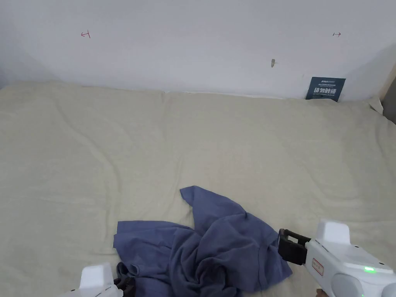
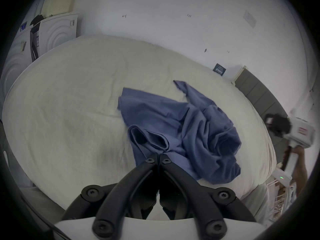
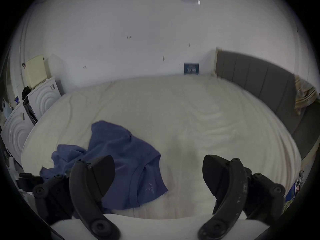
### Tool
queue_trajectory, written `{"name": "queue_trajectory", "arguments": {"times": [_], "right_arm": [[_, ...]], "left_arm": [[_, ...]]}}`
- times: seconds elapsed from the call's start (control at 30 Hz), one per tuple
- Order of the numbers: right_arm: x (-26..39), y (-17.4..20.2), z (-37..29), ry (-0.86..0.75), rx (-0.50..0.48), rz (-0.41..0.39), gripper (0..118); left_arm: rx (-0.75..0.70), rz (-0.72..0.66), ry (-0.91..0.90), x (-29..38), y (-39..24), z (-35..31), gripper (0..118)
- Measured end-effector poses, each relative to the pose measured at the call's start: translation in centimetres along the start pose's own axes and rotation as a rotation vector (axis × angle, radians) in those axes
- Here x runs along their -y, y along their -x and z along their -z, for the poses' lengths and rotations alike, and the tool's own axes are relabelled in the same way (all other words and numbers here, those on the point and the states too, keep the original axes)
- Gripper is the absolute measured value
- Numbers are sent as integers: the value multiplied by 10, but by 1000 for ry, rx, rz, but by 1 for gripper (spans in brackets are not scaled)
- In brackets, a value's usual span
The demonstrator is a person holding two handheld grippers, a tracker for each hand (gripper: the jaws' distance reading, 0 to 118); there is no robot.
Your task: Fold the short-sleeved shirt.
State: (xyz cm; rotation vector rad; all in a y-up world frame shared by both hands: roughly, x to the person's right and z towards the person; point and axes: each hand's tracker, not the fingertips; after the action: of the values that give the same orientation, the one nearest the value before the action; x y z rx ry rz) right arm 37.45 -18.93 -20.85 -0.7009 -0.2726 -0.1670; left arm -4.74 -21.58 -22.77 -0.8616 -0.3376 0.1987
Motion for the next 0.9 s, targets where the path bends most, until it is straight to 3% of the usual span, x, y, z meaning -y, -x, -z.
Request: {"name": "queue_trajectory", "arguments": {"times": [0.13, 0.2, 0.33, 0.37, 0.43, 0.5, 0.63, 0.9], "right_arm": [[-3, 3, 65, 162, -7, 16, 105], [-2, 7, 91, 216, -3, 28, 96], [6, 34, 109, 307, 21, -55, 68], [9, 39, 110, 310, 10, -66, 53], [13, 36, 117, 303, 7, -72, 45], [9, 40, 110, 293, 9, -86, 15], [4, 47, 76, 260, -23, -108, 11], [-50, 24, -16, -7, -46, -149, 11]], "left_arm": [[1, 10, -7, -7, 2, 3, 1], [3, 16, -5, -10, 1, 4, 1], [9, 18, 6, -9, 4, 8, 1], [7, 20, 10, -9, 4, 9, 1], [5, 20, 13, -7, 5, 9, 1], [7, 15, 17, -7, 7, 9, 1], [18, -7, 8, -7, 9, 5, 1], [74, -71, -94, -34, 12, -25, 1]]}}
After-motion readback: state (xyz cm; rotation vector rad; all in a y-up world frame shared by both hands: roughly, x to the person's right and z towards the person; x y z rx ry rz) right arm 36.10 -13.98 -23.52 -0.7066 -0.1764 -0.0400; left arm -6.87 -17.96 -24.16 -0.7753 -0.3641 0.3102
